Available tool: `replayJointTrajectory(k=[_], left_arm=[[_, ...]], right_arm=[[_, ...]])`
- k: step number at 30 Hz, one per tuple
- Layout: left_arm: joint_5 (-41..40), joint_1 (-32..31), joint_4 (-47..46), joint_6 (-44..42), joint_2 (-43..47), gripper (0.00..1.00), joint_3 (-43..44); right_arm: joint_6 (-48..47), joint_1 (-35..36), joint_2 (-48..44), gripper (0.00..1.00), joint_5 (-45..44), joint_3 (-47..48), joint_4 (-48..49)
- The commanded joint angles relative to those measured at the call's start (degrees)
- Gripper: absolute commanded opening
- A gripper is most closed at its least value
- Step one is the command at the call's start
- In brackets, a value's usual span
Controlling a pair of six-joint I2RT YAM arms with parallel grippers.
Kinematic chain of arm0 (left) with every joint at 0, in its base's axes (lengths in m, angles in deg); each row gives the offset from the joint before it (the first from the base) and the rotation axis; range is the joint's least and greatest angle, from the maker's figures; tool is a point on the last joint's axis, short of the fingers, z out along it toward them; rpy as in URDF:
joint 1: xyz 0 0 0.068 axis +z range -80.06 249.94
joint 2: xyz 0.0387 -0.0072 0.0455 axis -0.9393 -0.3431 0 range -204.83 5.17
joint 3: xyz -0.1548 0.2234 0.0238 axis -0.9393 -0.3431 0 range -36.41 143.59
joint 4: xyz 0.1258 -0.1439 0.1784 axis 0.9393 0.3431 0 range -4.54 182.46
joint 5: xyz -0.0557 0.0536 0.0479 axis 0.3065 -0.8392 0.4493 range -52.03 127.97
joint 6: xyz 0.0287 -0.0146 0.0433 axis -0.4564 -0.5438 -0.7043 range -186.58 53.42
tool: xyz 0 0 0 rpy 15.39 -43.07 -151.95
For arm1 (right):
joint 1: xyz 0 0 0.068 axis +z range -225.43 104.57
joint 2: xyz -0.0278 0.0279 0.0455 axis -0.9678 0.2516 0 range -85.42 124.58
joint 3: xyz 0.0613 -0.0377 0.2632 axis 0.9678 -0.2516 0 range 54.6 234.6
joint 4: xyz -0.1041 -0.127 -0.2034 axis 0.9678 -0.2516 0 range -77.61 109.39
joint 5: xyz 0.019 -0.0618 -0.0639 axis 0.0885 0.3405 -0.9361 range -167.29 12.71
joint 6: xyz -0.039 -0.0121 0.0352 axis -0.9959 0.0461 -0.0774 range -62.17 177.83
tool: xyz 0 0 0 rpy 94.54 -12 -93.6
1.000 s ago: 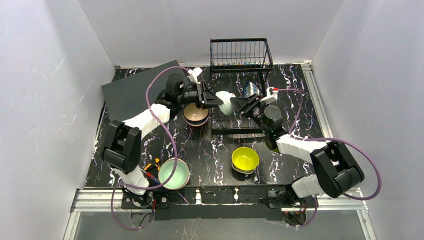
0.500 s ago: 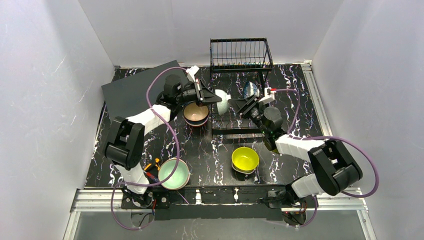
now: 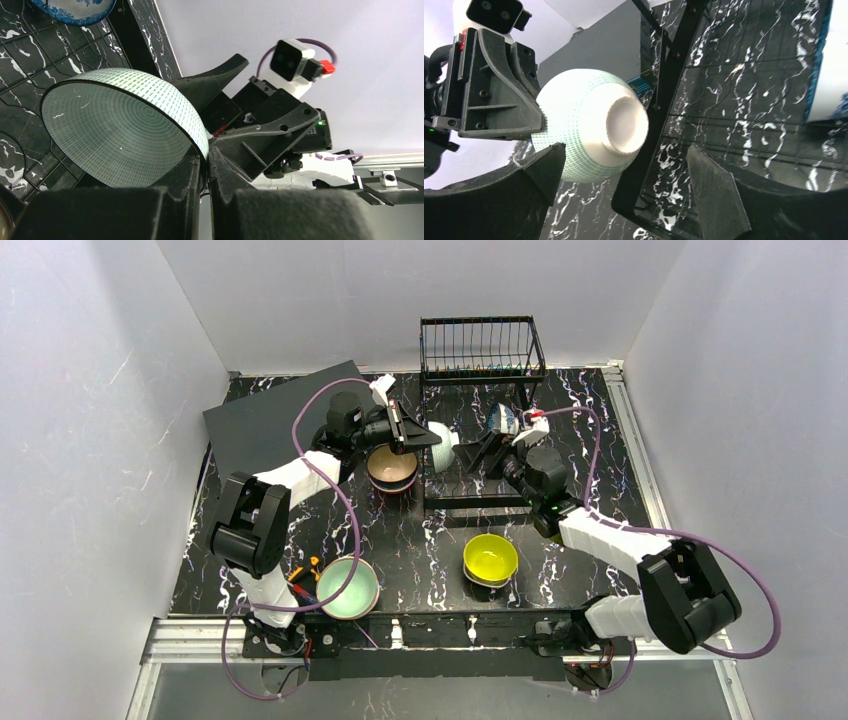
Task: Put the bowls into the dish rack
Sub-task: Pick up the bowl from the dish rack.
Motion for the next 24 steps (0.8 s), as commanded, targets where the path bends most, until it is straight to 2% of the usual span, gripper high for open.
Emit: replayJointTrajectory(k=[1,9,18,24], left_arm=[[-0.5,0.4,0.7,-0.7,1.2,0.00,1.2],[-4.9,0.4,16.1,-6.5,2.1,0.00,4.3],[-3.7,0.3,17.4,-6.4,1.3,0.00,5.4],[-2.4,0.2,17.4,-6.3,0.7,0.00,5.9]], right_arm=[[-11.2,0.2,-3.5,0.99,-1.6,5.5,-10.6],[-19.1,3.3,-4.4,0.99,0.1,9.0,-17.8],[-21.4,10.0,1.2,0.99,-4.3,14.4,-20.4],[-23.9,12.6,6.2,0.99,-11.1,18.8,-23.3]])
